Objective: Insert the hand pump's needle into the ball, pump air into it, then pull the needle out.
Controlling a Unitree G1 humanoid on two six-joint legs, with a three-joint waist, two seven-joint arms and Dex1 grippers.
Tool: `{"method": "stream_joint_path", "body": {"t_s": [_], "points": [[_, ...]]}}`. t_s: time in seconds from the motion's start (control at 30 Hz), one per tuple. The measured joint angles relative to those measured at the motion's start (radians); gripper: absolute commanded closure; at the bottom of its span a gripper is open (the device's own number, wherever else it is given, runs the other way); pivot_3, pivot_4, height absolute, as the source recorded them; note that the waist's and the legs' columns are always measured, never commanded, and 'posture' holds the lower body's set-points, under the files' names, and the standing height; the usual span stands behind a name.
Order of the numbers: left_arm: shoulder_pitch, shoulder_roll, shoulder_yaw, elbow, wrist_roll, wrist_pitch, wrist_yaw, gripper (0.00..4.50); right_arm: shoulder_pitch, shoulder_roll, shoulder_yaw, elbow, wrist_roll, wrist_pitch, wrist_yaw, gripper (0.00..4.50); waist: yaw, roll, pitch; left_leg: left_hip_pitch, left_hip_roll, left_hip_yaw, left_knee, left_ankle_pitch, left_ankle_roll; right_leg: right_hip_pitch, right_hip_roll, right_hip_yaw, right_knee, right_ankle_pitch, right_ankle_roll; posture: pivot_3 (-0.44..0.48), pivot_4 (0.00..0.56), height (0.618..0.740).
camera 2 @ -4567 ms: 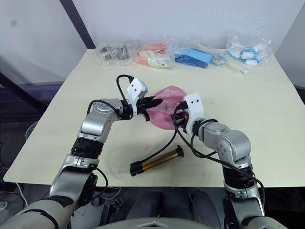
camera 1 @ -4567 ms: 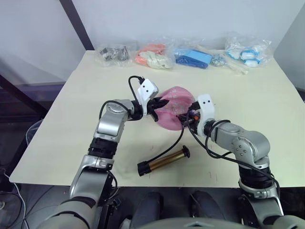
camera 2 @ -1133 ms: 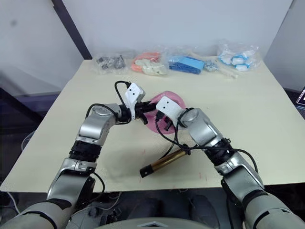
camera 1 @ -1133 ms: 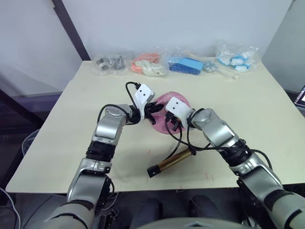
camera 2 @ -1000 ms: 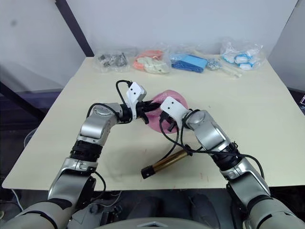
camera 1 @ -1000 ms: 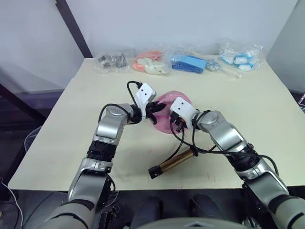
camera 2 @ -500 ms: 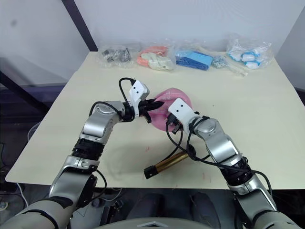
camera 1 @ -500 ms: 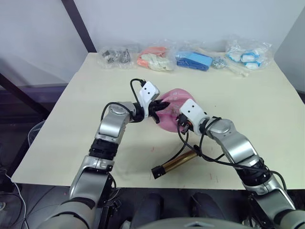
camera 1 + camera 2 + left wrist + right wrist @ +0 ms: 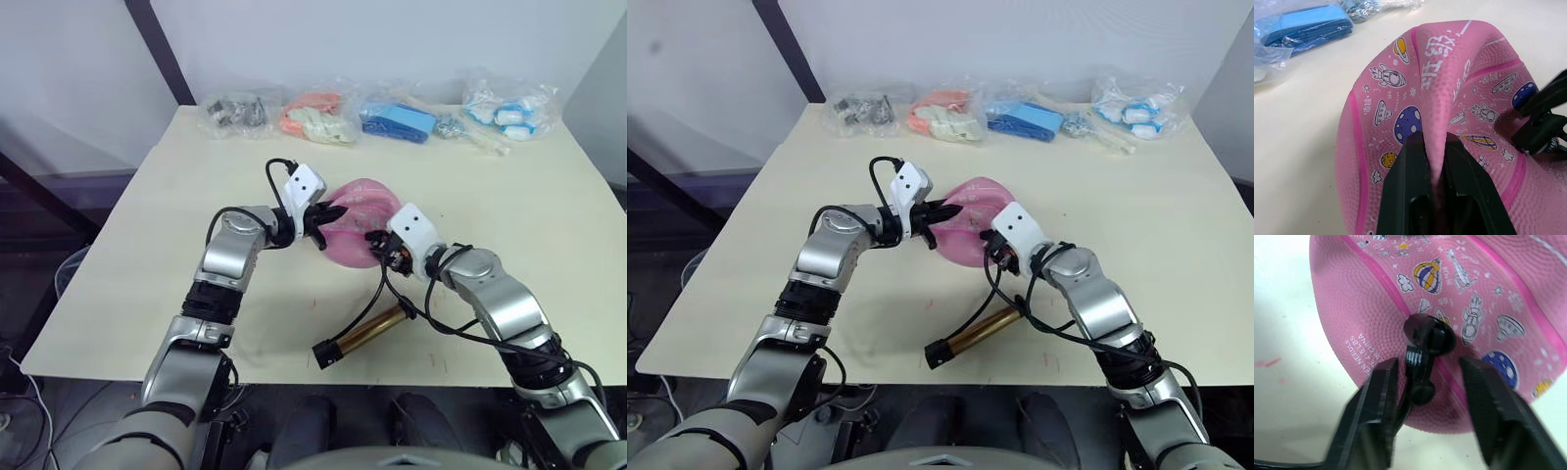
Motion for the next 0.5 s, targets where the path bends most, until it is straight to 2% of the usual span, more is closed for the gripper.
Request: {"method": "stream_joint_path", "body": {"t_s": [0.17,0.3,0.37,0.5], "points": [[-0.005,0.0,0.003,0.01,0.0,-0.003,-0.001,4.5,0.051,-0.001,-0.071,-0.045,0.045,-0.07,0.005,2.49,-0.001,0.0,0.001,0.0,0.0,0.0,0.0,0.0,0.0,0.0,0.0,0.001,0.0,-0.001,0.001,0.0,0.15,0.74],[-0.012,-0.002,0.003,0.02,0.0,-0.005,-0.003,4.5,0.112,-0.013,-0.138,-0.124,0.104,-0.108,0.02,1.23,0.001,-0.001,0.001,0.0,0.0,0.0,0.0,0.0,0.0,0.0,0.0,0.0,0.0,-0.001,0.001,0.0,0.15,0.74],[-0.014,-0.002,0.004,0.024,0.0,-0.007,-0.004,4.5,0.145,-0.025,-0.17,-0.154,0.134,-0.11,0.031,0.17,0.0,-0.001,0.002,0.0,0.0,0.001,0.0,0.0,0.0,0.0,0.0,0.001,0.0,-0.001,0.002,0.0,0.15,0.74],[-0.016,-0.006,0.004,0.027,0.0,-0.009,-0.007,4.5,0.25,-0.033,-0.257,-0.2,0.2,-0.186,0.061,0.05,0.003,-0.001,0.002,0.0,0.0,0.0,0.0,0.0,0.0,0.001,0.0,0.0,0.0,-0.001,0.002,0.0,0.15,0.74]]}}
